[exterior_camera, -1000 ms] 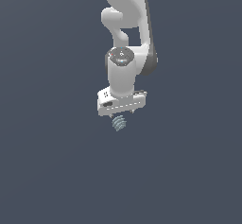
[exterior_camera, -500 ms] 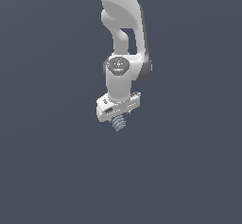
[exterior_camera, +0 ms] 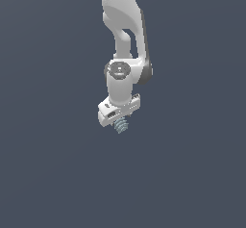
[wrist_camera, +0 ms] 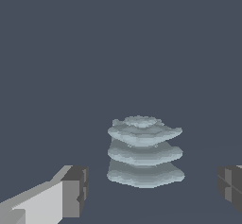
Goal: Pick up the object and move it to a goal position.
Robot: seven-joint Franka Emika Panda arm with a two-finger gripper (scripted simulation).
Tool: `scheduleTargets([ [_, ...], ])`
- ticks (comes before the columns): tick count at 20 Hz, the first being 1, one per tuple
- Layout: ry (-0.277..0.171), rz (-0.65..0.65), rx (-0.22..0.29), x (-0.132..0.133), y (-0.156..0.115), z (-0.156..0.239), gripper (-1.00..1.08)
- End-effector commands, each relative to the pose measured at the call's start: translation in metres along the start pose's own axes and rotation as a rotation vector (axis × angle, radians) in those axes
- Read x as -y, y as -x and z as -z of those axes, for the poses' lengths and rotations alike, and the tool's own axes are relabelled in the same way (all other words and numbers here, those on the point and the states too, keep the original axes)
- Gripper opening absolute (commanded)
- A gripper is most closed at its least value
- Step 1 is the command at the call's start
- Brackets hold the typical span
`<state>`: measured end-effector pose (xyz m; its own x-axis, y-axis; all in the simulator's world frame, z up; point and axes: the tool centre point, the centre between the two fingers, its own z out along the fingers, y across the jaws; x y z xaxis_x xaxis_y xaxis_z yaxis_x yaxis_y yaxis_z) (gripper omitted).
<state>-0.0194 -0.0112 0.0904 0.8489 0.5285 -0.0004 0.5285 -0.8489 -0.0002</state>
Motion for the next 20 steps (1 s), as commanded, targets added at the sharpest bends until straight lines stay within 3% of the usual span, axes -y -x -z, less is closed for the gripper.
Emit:
scheduleTargets([
  [1,0.000,0.000,0.000,0.000,0.000,0.000,1.00],
  [19,0.000,0.005,0.000,0.000,0.000,-0.051,1.00],
  [20,0.000,0.005,0.000,0.000,0.000,-0.051,-1.00],
])
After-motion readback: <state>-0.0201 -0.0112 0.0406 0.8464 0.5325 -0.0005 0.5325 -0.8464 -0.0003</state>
